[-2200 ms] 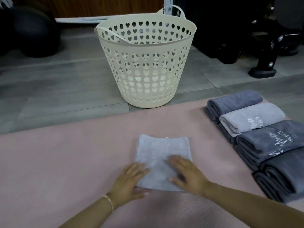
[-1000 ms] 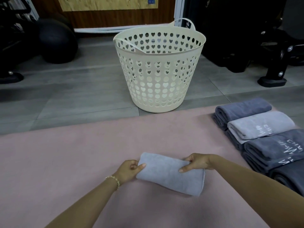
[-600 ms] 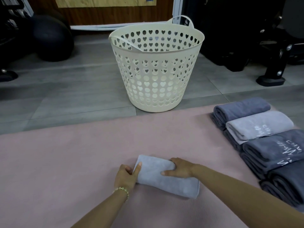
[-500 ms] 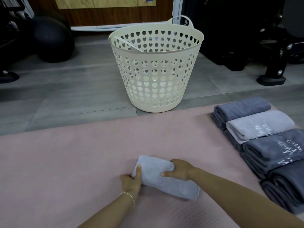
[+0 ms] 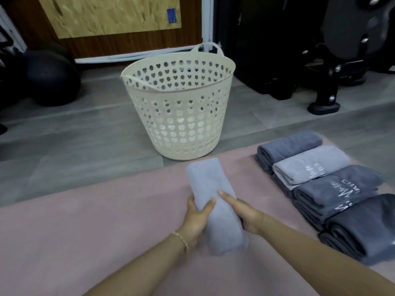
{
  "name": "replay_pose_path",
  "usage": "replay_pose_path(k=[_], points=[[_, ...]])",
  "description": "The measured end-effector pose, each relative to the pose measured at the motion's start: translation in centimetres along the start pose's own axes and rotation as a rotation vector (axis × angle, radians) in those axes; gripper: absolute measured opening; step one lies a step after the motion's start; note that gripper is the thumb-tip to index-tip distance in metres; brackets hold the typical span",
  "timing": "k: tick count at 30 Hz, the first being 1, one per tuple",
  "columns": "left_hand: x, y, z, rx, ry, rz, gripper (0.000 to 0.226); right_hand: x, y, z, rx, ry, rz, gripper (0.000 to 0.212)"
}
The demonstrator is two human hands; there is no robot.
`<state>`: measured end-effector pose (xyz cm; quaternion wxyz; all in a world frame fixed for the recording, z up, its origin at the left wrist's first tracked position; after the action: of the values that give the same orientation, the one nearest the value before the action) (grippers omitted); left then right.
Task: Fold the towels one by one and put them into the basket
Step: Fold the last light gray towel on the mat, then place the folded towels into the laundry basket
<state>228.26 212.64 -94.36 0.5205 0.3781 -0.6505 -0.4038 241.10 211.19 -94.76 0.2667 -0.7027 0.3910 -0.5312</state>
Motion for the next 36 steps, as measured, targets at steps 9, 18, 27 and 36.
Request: replay_pose_path(k=[9, 18, 27, 36], points=[[-3.1, 9.9, -18.7, -0.694, -0.478, -0.151, 0.064, 12.4, -8.5, 12.7, -0.339, 0.272, 0.227, 0.054], [-0.3, 2.6, -34.2, -0.802, -0.709, 0.006, 0.052, 24.5, -7.3, 29.0, -0.584, 0.760, 0.335, 0.028], [-2.0, -3.8, -41.8, -0.840, -0.892, 0.246, 0.090, 17.1, 0.5, 34.3, -0.485, 0.950, 0.264, 0.098], [-2.4, -8.6, -42.3, -0.970, -0.769, 0.223, 0.075, 17.0, 7.1, 34.2, -0.782, 0.987, 0.040, 0.103]])
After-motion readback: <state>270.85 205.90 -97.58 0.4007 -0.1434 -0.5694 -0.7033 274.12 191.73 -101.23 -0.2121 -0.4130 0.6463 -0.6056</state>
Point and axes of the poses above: each hand's wrist, its own x-axis away from the middle knuckle, its own z-axis out of the back of the hand, y = z × x, the point moved 5 cm from there along -x, towards the middle knuckle, and after that the axes turned 1 degree about z, right-handed, at the moved point
